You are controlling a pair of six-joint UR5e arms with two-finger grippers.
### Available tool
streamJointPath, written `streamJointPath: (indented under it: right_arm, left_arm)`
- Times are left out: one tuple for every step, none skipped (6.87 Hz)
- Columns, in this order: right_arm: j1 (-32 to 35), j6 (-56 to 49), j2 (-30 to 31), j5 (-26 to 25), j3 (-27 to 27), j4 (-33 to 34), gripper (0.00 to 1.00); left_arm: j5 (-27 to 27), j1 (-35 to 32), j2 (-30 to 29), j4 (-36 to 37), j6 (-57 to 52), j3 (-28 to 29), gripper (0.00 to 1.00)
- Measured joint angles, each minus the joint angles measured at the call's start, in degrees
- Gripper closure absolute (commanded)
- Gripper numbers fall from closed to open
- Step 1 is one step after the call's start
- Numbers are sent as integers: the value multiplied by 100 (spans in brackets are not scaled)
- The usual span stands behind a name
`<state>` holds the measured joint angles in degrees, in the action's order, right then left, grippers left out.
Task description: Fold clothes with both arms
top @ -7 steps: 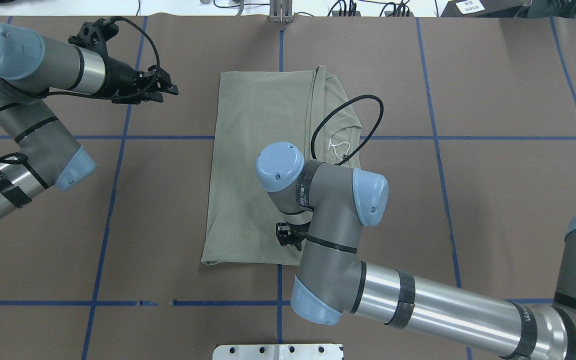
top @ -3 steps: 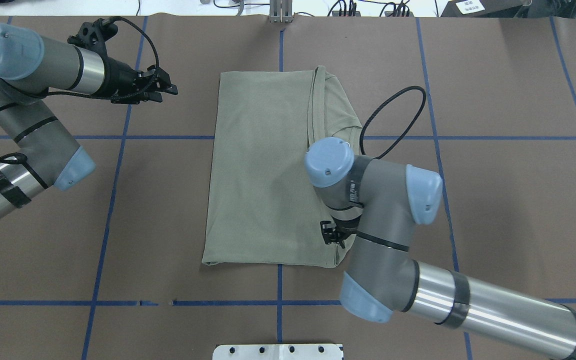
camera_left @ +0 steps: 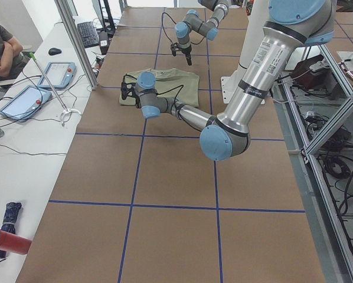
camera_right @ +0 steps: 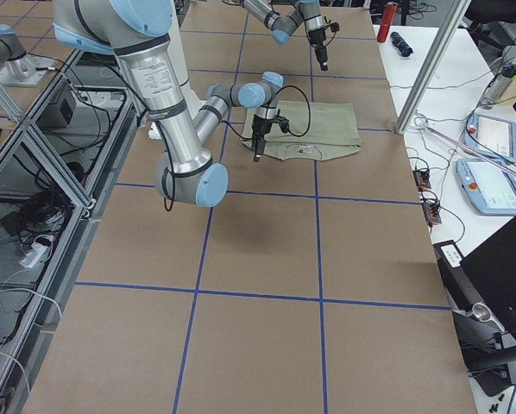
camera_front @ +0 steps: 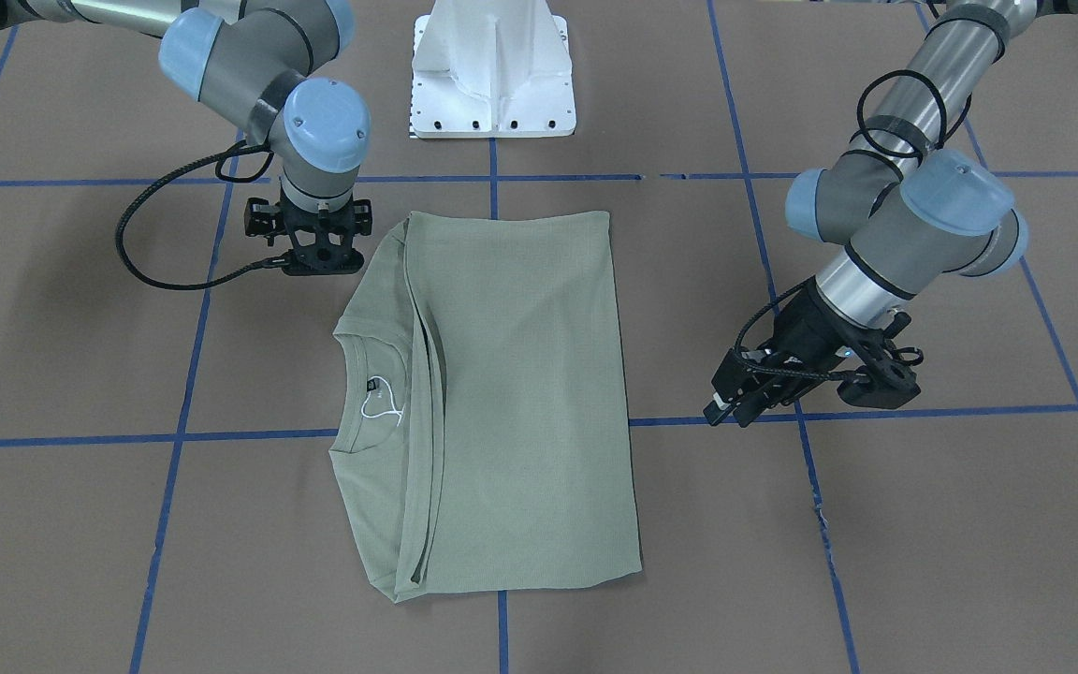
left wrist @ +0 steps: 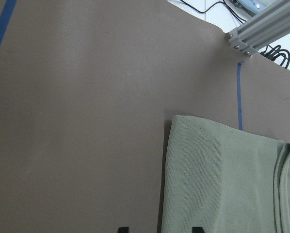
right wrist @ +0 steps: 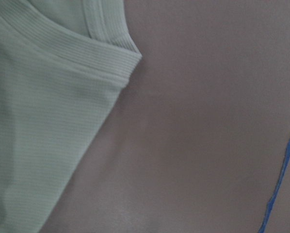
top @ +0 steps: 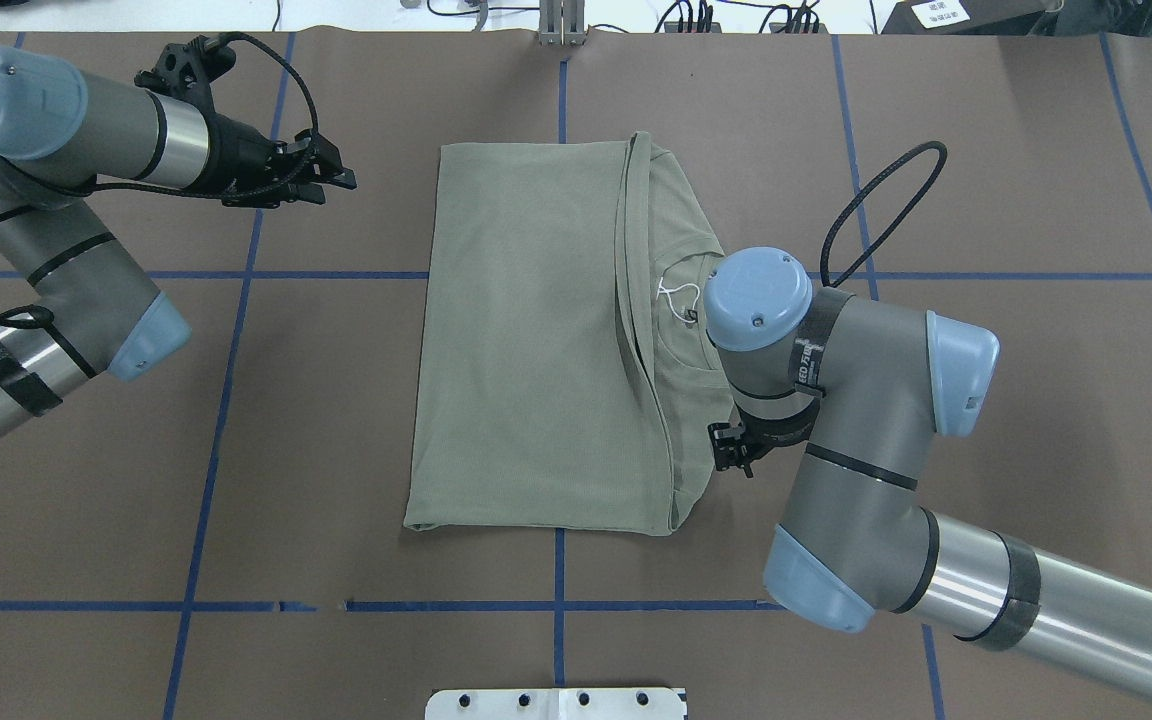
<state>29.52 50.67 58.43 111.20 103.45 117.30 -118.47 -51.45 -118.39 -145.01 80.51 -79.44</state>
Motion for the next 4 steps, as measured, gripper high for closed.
streamJointPath:
  right_arm:
    - [84,19,-290,-4,-74,-31,0]
    - [163,72,-657,-6,-288,-78,0]
    - [210,232,-1068,-9,-730,-314,0]
    - [234,453,-1414,-10,-1276,-744,0]
  left_arm:
    - [-1,-3,0,-1,0,-12,47]
    - [-3,-8,12,-1,0,-21,47]
    - [-12,-11,67,-1,-6,-57,47]
    - [-21,-13,148,-1,-21,-113,47]
